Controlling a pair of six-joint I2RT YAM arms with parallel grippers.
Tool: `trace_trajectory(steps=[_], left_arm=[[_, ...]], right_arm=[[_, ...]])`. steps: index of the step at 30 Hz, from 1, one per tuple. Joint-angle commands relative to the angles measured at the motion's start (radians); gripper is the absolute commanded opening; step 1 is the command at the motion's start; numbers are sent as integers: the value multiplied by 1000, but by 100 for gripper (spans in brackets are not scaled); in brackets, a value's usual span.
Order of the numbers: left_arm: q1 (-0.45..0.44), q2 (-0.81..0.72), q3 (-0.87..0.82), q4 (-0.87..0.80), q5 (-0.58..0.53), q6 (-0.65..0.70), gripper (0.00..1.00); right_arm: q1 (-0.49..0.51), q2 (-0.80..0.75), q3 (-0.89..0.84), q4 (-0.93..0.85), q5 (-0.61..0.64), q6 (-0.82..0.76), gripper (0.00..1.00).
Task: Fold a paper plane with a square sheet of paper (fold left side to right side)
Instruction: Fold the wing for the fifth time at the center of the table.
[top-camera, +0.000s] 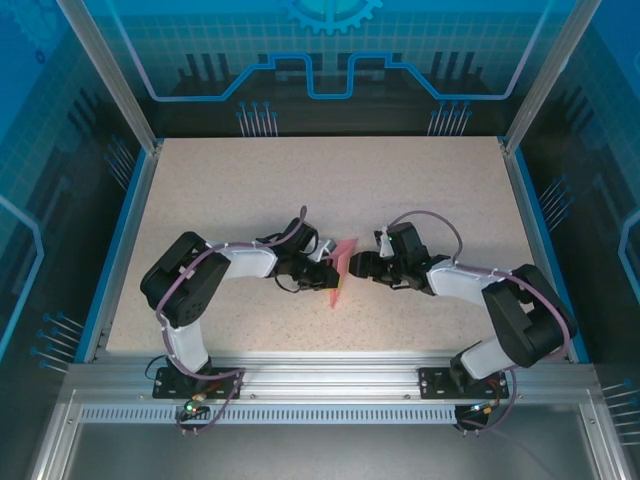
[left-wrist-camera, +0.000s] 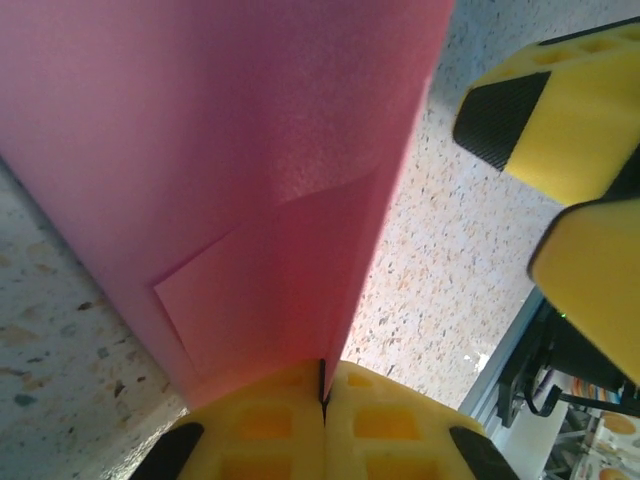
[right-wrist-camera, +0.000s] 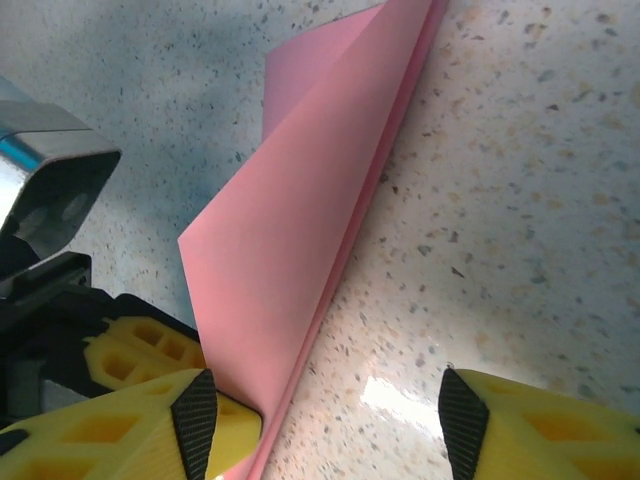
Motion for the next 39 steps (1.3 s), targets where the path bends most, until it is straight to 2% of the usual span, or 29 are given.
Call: trace_trajectory(steps=[1, 7, 14, 30, 39], left_arm=[[17, 16, -19, 75, 67, -41, 4], [38, 24, -41, 124, 96, -71, 4], [47, 31, -64, 177, 112, -112, 4], [50, 46, -70, 195, 103, -131, 4], [49, 54, -71, 198, 99, -139, 7]], right_arm=[[24, 35, -10, 97, 16, 63, 60], [35, 95, 3, 187, 24, 114, 52], [43, 155, 34, 214, 38, 142, 50], [48, 247, 92, 207, 52, 181, 43], [56, 281, 112, 169, 52, 197, 38]])
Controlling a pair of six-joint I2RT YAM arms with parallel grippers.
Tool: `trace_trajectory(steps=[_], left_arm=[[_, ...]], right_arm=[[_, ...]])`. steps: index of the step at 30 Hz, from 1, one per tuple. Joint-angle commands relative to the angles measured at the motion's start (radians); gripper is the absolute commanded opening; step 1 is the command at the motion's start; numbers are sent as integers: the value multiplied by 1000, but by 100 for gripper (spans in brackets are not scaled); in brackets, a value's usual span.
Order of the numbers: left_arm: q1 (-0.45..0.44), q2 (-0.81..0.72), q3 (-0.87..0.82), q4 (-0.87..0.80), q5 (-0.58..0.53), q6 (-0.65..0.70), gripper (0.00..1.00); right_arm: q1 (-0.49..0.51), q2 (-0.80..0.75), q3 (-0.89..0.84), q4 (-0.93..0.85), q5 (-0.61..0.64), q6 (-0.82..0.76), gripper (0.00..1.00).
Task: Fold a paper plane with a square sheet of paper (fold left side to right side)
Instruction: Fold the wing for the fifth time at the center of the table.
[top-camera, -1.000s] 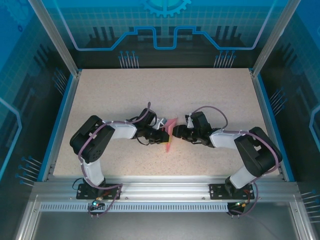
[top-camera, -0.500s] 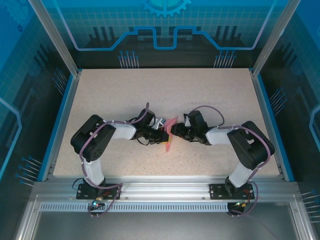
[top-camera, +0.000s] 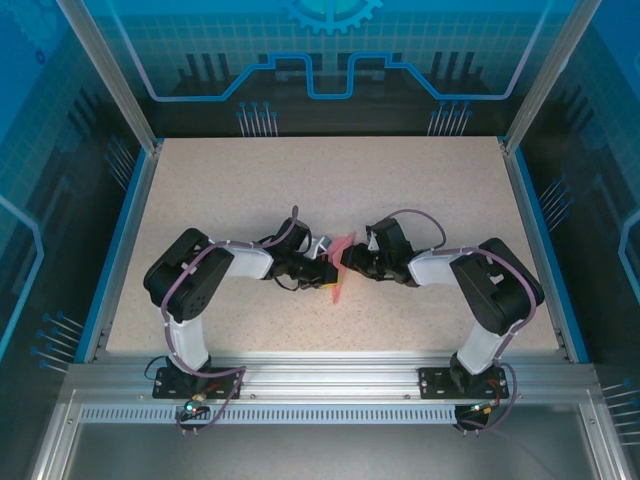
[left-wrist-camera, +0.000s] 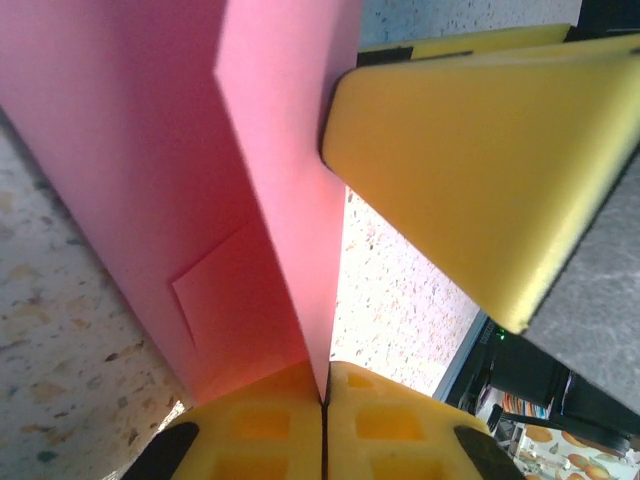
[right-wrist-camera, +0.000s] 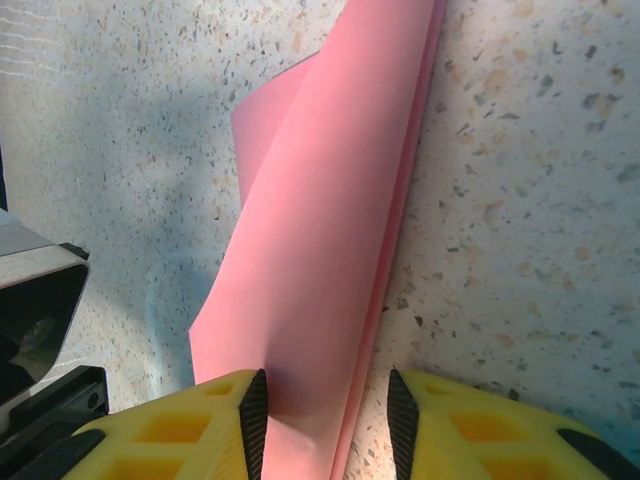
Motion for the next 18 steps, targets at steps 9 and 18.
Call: trace_trajectory(steps=[9, 18], left_arm=[[10, 4, -16, -4, 13, -3, 16], [29, -51, -16, -63, 5, 26, 28]], right_arm=[[30, 91, 51, -66, 17, 21, 37], [31, 106, 54, -81, 17, 23, 36]])
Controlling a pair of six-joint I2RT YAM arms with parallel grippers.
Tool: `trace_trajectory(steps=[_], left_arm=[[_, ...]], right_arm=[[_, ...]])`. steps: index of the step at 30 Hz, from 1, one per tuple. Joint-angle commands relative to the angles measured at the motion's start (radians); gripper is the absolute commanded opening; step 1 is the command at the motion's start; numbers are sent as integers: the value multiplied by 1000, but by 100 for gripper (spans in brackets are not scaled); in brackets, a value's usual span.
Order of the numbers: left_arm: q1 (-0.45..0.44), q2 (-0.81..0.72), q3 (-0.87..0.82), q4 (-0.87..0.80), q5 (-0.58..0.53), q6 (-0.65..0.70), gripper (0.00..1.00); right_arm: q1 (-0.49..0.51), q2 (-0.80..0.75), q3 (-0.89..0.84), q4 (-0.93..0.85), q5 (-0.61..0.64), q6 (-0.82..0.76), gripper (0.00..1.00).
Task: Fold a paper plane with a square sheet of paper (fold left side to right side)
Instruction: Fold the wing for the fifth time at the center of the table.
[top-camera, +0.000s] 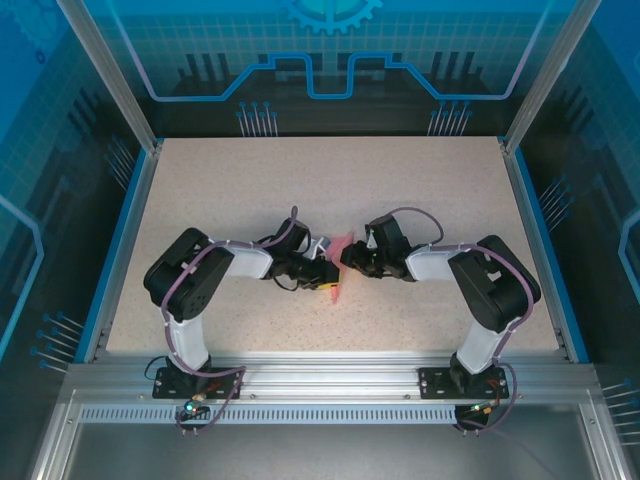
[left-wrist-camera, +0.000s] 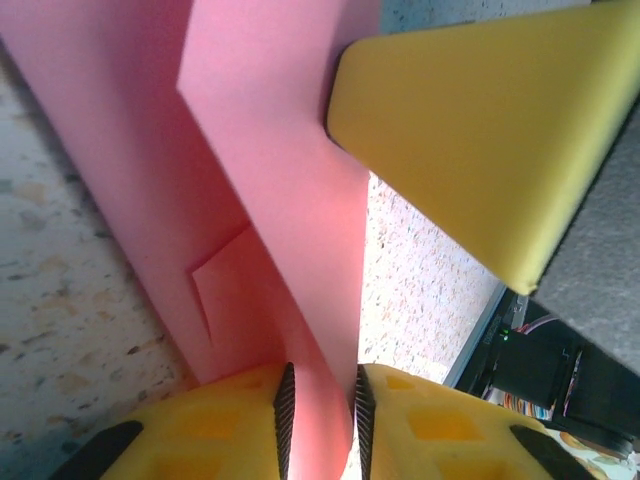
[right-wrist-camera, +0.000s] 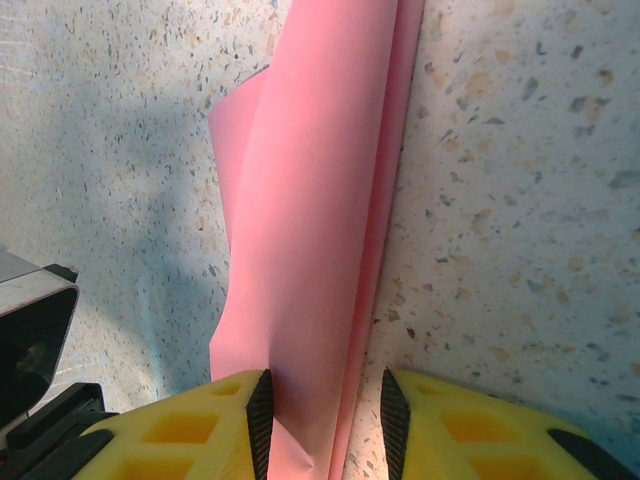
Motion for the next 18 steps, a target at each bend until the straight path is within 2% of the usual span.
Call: trace_trajectory(steps=[1, 6, 11, 18], left_arm=[[25, -61, -18, -54, 6, 25, 30], [71, -122, -38, -80, 12, 30, 37], [110, -108, 6, -121, 15, 12, 39], [111, -31, 82, -141, 24, -4, 38]], right_arm=[[32, 82, 3, -4, 17, -1, 36], [31, 86, 1, 1, 16, 0, 36], [31, 83, -2, 1, 15, -3, 36], [31, 82, -2, -3, 14, -5, 36]])
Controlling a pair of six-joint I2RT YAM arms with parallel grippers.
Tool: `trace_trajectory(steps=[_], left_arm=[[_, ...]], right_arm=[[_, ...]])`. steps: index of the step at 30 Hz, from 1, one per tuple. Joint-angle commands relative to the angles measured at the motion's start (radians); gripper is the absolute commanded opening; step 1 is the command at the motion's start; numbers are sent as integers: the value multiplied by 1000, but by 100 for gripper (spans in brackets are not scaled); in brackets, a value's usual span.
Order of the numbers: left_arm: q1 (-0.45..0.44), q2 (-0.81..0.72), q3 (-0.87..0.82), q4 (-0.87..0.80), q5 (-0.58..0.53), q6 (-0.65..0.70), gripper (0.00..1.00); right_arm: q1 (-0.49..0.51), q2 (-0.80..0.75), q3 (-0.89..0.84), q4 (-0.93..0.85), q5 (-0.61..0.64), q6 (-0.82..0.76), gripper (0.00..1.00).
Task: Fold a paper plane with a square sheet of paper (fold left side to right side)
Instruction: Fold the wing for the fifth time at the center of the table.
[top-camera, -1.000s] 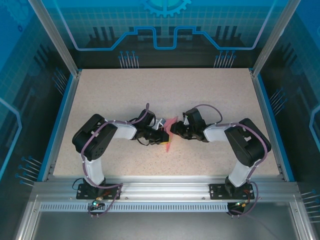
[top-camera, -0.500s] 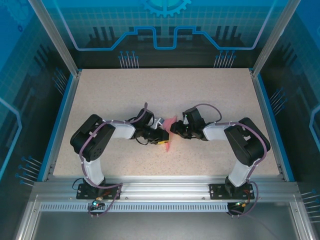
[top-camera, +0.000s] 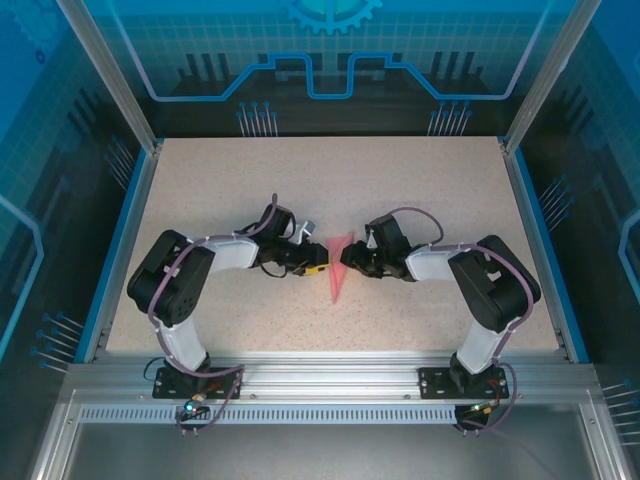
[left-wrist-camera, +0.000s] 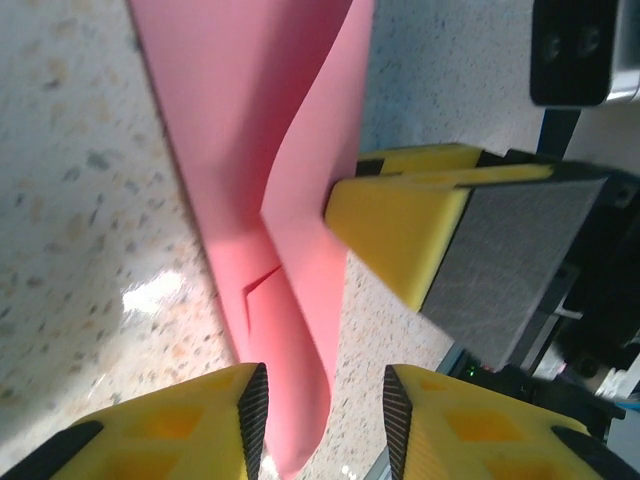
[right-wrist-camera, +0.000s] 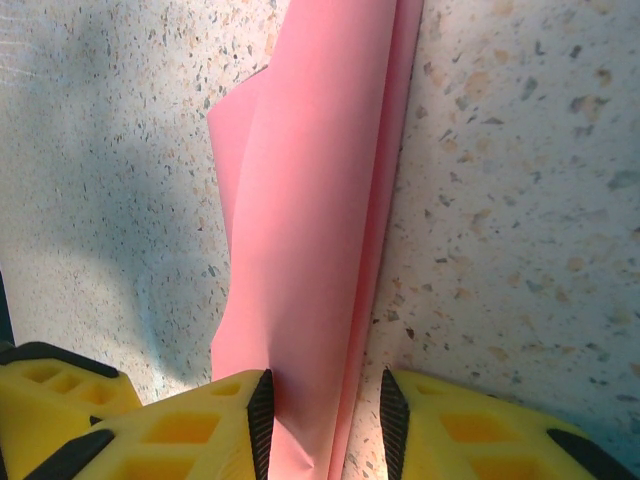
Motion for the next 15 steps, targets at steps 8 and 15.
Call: trace_trajectory(steps=[8, 15], left_arm=[[4, 100, 89, -28, 24, -13, 38], [4, 139, 120, -19, 31, -17, 37]], right_arm=[[31, 78, -4, -6, 11, -7, 36], [31, 77, -6, -9, 11, -8, 35]])
